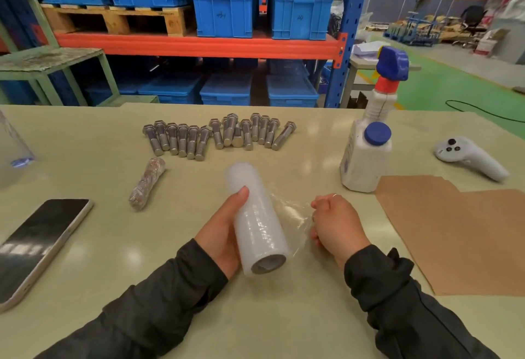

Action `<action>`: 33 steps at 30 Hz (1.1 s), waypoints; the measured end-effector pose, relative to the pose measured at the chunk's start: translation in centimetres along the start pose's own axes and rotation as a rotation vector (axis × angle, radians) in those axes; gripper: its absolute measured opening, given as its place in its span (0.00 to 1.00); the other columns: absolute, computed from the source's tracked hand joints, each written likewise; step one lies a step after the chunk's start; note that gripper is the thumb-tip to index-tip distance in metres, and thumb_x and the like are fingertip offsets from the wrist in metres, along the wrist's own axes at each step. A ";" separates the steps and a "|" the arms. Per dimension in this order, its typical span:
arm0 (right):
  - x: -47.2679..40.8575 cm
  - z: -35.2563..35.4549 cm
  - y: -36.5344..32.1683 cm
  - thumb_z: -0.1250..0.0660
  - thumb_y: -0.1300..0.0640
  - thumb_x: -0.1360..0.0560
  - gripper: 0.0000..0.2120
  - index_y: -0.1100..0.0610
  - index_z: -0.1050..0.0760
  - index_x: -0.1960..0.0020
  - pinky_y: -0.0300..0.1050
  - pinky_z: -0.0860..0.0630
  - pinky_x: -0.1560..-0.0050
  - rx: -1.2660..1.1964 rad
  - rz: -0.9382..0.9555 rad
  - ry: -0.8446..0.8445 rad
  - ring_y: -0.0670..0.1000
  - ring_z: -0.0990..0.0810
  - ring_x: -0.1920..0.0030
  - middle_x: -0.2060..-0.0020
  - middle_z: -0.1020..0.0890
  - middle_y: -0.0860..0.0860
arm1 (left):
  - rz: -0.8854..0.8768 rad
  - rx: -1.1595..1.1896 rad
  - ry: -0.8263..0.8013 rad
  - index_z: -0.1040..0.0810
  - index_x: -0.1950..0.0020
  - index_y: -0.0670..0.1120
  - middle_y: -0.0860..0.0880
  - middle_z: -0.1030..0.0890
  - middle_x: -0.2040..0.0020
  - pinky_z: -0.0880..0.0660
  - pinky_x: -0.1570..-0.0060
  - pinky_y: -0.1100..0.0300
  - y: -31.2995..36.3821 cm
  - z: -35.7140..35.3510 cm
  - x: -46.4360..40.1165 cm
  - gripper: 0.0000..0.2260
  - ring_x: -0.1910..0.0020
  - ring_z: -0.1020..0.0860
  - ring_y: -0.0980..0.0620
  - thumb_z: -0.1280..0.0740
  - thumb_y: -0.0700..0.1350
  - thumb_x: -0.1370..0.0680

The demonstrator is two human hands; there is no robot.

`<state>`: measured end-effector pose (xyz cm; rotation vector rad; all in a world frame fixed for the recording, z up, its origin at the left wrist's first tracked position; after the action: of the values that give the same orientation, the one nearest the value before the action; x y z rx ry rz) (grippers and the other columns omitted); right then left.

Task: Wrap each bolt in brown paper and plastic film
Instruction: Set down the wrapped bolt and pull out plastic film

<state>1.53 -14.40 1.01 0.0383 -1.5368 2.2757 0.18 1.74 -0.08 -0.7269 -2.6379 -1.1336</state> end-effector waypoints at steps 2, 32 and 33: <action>-0.2 0.1 0.1 0.49 0.61 0.20 0.10 0.56 0.30 0.55 0.40 0.32 0.77 0.004 -0.024 -0.003 0.50 0.28 0.75 0.68 0.26 0.53 | 0.024 0.031 -0.049 0.27 0.42 0.38 0.39 0.19 0.56 0.21 0.64 0.50 0.1 -0.1 0.2 0.27 0.61 0.18 0.41 0.31 0.51 0.36; -1.4 1.6 1.2 0.47 0.64 0.23 0.22 0.61 0.43 0.29 0.44 0.34 0.57 1.067 0.184 0.226 0.57 0.23 0.44 0.44 0.23 0.55 | -0.179 -1.061 0.253 0.24 0.53 0.47 0.48 0.18 0.61 0.25 0.74 0.62 0.8 0.1 -1.5 0.30 0.69 0.18 0.53 0.34 0.69 0.42; -1.5 1.8 1.1 0.47 0.63 0.22 0.22 0.60 0.44 0.29 0.44 0.34 0.55 1.067 0.164 0.214 0.58 0.24 0.43 0.42 0.25 0.56 | -0.166 -1.114 0.263 0.24 0.54 0.47 0.47 0.18 0.62 0.26 0.76 0.63 0.8 0.1 -1.8 0.29 0.72 0.19 0.51 0.33 0.70 0.40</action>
<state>2.13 -16.85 0.38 -0.0409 -0.1057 2.8326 2.12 1.57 -0.26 -0.4174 -1.6992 -2.5444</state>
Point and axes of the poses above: each hand's wrist, its own x-axis away from the middle knuckle, its own z-axis out of the back of the hand, y = z × x, the point moved 4 cm from there along -x, towards the middle knuckle
